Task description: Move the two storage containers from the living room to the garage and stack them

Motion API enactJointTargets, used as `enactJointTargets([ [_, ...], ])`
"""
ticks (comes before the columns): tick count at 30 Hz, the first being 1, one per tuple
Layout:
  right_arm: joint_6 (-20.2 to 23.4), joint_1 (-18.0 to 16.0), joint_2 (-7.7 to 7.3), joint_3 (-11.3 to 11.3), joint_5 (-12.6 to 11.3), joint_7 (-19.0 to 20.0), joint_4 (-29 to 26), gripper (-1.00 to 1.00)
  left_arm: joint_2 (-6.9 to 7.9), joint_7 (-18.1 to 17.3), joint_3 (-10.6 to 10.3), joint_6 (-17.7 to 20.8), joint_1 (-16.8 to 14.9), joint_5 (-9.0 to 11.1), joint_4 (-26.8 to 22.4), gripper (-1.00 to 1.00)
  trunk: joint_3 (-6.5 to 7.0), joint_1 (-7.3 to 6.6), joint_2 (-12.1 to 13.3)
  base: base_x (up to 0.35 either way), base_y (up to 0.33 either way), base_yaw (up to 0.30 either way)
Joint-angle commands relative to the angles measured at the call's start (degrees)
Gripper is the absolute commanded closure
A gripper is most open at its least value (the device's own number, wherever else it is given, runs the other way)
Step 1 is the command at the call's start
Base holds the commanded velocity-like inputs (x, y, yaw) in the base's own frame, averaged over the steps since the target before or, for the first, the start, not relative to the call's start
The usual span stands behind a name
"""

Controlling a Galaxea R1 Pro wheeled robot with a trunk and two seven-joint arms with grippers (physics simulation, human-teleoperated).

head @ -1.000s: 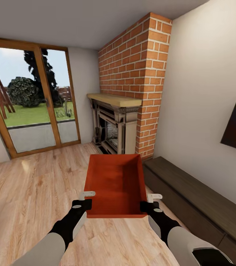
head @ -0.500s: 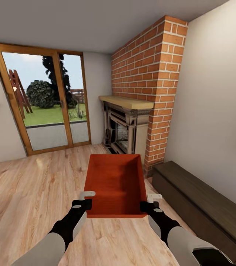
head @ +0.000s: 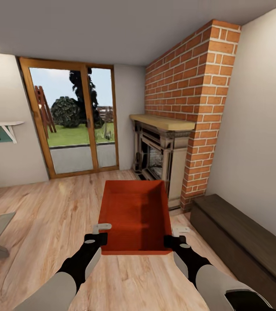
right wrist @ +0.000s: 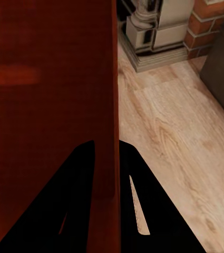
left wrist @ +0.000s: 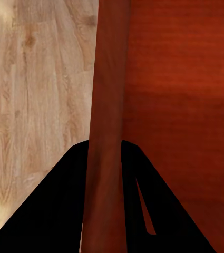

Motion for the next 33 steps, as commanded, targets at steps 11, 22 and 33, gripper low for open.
enactJointTargets([
  [11, -2.45, -0.02, -0.50, -0.57, 0.67, -3.91, -0.13, 1.00, 0.11, 3.04, -0.30, 0.45, 0.01, 0.50, 0.11, 1.00, 0.50, 0.02, -0.04, 0.000, 0.000, 0.239],
  [22, -2.45, -0.04, -0.42, -0.63, 0.60, -3.95, -0.13, 1.00, 0.11, 3.07, -0.28, 0.45, 0.02, 0.50, 0.11, 1.00, 0.96, 0.02, -0.04, 0.000, 0.000, 0.257],
  [33, -2.45, -0.02, -0.31, -0.61, 0.43, -4.07, -0.08, 1.00, 0.11, 3.06, -0.31, 0.45, 0.02, 0.50, 0.18, 1.00, 1.39, 0.02, -0.04, 0.000, 0.000, 0.261],
])
